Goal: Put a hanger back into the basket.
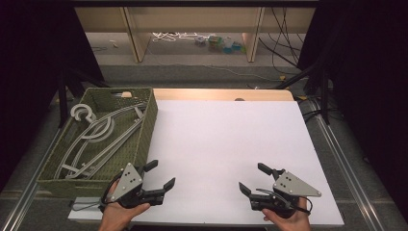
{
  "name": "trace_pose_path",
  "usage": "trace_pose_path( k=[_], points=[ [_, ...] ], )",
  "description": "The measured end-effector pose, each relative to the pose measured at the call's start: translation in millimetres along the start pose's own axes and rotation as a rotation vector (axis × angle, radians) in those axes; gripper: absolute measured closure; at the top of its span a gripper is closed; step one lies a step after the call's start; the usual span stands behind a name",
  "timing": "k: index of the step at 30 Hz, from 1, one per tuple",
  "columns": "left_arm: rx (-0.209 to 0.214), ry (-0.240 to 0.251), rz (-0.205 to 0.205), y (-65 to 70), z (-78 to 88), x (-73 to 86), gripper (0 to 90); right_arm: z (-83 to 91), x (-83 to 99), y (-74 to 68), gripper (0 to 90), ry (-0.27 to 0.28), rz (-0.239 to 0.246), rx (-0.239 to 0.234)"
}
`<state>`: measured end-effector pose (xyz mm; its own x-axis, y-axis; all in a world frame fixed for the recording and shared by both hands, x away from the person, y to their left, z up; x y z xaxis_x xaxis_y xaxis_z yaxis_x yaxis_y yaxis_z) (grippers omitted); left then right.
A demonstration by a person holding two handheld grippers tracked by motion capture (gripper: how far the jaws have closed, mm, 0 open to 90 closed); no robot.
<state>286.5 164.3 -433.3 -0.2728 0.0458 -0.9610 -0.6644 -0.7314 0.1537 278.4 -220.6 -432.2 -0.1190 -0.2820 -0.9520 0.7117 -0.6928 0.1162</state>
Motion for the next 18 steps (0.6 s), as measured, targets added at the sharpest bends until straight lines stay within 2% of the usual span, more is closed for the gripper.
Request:
trace_pose_path(
  k=[4, 5, 7, 12, 18],
  points=[
    [-0.007, 0.016, 0.008, -6.5, 1.5, 0.2, 20.0, -1.1, 0.4, -0.3, 15.8, -0.005, 0.004, 0.001],
    [-0.017, 0.009, 0.009, -7.6, 2.7, -0.5, 19.7, -1.9, 0.3, 0.2, 15.8, 0.011, 0.02, 0.006],
    [-0.012, 0.019, 0.038, -9.4, 2.8, -0.6, 19.7, -1.5, -0.3, -1.1, 15.8, -0.006, 0.009, -0.011],
    [-0.008, 0.014, 0.025, -8.5, 2.7, -0.6, 19.5, -1.5, -0.5, -0.6, 15.6, -0.005, 0.011, -0.005],
    [-0.01, 0.017, 0.031, -9.1, 2.6, -0.5, 19.3, -1.6, -0.6, 0.0, 15.6, -0.006, 0.02, 0.004]
  ],
)
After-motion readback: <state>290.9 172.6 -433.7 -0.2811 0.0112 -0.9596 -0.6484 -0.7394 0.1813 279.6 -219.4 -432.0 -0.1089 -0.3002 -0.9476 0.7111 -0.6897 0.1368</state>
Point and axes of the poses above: each handheld gripper's, and its own axes: z roughly backward along the jaws, x roughly out of its underside, y roughly to its right, the point moved 1 cm from there along -z, roughly forward along the jaws, and after that the axes turned 7 degrees about z, right-handed, at the moved point
